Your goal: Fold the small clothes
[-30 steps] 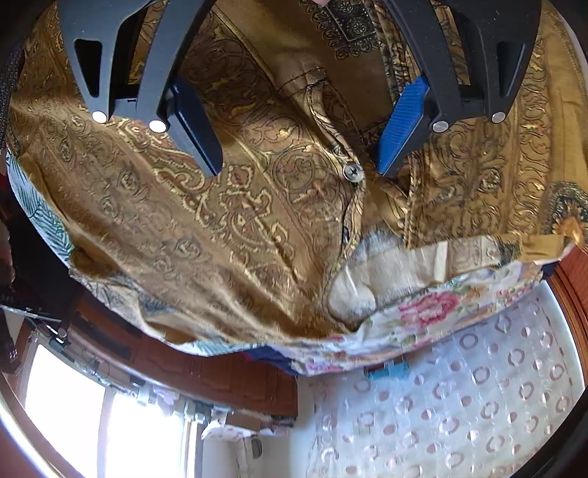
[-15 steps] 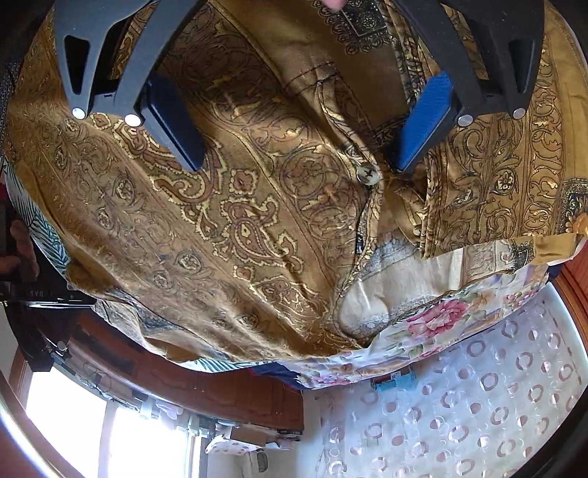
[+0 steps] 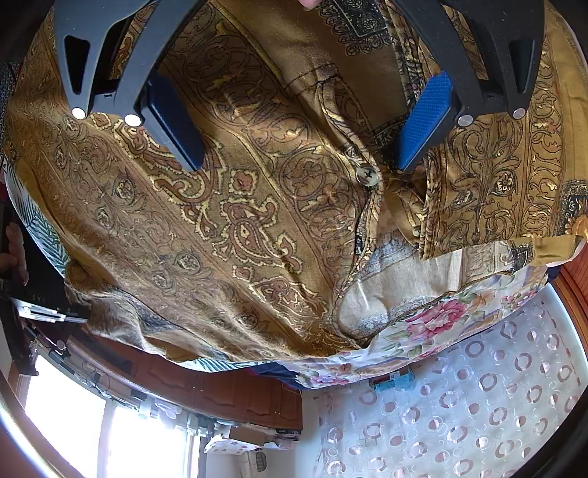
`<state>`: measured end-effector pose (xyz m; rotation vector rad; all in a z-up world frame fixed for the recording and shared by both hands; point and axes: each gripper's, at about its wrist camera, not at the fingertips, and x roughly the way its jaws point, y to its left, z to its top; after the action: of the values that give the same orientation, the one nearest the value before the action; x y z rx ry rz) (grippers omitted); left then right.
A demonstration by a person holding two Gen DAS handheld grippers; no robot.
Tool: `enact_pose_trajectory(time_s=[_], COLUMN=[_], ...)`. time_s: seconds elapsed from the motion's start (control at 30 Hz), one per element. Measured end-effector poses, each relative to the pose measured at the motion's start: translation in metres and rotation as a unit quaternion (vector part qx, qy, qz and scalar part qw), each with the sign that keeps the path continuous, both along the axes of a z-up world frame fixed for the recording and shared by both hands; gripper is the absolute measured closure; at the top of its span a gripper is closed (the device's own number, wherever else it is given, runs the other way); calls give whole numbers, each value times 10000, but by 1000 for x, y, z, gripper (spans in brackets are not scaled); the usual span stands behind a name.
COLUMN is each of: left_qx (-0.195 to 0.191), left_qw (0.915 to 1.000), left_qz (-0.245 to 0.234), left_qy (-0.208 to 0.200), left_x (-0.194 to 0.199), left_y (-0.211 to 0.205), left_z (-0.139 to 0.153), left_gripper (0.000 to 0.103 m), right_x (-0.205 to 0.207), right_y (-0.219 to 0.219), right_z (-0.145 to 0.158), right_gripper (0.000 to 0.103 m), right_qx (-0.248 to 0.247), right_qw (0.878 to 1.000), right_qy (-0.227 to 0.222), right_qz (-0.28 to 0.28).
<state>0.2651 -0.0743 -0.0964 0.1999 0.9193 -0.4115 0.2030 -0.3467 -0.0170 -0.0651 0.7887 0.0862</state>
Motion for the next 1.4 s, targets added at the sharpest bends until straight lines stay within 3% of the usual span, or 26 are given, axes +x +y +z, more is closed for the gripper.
enact_pose_trajectory(time_s=[0.2,0.43,0.7,0.73,0.77,0.83,0.9,1.23,1.4], left_qx=[-5,-247,-489,-532,-552,-563,-559,-622,-582], left_qw=[10000,9997,9964,9959,9954,9945,9940,9936,9935], left_qz=[0,5,195,215,245,270,266,381,524], left_qy=[0,9,-664,-703,-748,-839,-899,-864,-829], left_x=[0,2,-7,-7,-8,-10,-11,-6,-1], left_y=[0,5,26,29,31,35,37,47,49], left_z=[0,2,26,29,31,35,37,34,31], left_gripper=[0,0,0,0,0,0,0,0,0], right_x=[-9,-24,-23,-23,-20,-20,-16,52,100], right_y=[18,68,112,113,113,108,101,70,76], right_z=[26,45,33,32,32,35,39,2,-20], right_gripper=[98,99,98,95,92,72,63,61,61], right_qx=[-124,-22,163,176,204,189,191,-161,-145], right_qw=[9984,9938,9876,9875,9875,9881,9894,9980,9982], right_qy=[-550,-751,-300,-256,-228,-238,-273,-8,427], right_qz=[95,816,1533,1546,1546,1506,1416,618,391])
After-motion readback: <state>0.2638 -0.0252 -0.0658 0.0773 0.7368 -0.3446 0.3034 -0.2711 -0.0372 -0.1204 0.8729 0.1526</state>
